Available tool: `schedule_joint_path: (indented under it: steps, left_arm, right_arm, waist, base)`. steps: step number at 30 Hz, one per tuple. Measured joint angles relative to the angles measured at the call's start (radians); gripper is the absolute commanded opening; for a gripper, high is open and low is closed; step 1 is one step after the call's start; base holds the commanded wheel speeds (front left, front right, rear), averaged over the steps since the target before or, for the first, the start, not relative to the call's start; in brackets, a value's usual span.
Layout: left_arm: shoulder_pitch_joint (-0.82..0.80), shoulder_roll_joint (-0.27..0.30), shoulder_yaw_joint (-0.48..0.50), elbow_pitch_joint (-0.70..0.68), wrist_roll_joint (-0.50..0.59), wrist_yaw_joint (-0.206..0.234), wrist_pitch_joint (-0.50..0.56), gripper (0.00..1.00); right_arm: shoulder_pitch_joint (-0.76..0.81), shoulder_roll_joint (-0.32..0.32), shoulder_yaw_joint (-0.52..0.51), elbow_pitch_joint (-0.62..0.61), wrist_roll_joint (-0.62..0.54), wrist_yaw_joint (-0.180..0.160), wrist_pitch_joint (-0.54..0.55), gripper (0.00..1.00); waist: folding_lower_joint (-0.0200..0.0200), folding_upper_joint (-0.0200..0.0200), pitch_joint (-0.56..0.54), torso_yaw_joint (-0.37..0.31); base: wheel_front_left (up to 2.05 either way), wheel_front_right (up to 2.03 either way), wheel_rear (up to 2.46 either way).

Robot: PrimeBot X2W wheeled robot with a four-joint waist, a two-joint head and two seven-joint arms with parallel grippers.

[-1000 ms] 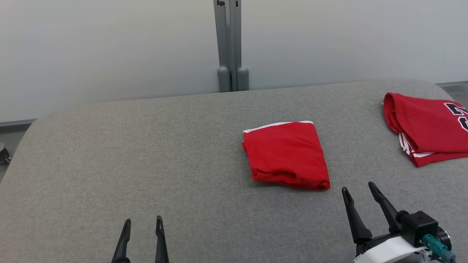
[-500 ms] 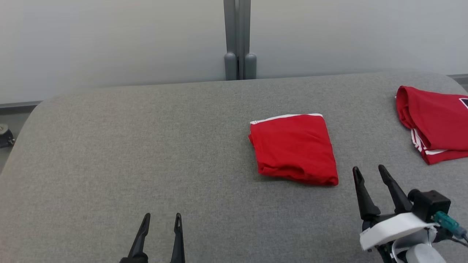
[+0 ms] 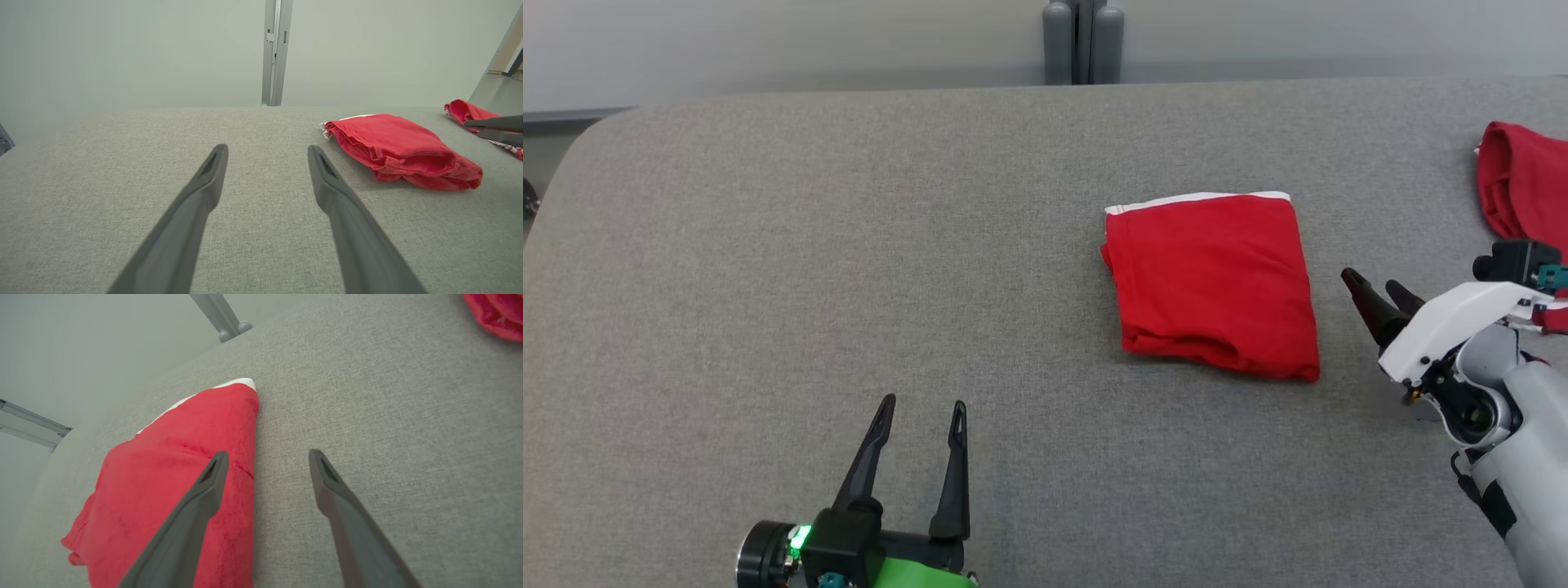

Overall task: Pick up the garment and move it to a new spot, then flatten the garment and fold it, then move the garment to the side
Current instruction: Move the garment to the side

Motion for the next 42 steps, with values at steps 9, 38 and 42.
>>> schedule_joint_path:
  steps: [9, 38, 42]
  left_arm:
    - [-0.047, 0.000, -0.033, 0.003, -0.021, 0.008, 0.000, 1.00]
    - [-0.165, 0.009, -0.034, -0.002, 0.060, -0.029, 0.000, 1.00]
    - [-0.175, 0.026, -0.030, -0.004, 0.078, -0.032, 0.000, 1.00]
  right_arm:
    - [-0.103, -0.008, 0.053, 0.100, 0.134, 0.000, 0.100, 1.00]
    - [-0.275, -0.592, 0.332, -0.141, -0.203, 0.001, -0.129, 0.00]
    - [-0.289, -0.641, 0.317, -0.119, -0.248, 0.001, -0.159, 0.00]
  waist:
    - [0.0000, 0.0000, 0.084, 0.044]
    - [0.0000, 0.0000, 0.283, -0.084]
    - [0.0001, 0.0000, 0.324, -0.091]
  base:
    - [0.00, 0.00, 0.00]
    - [0.00, 0.00, 0.00]
    - [0.00, 0.00, 0.00]
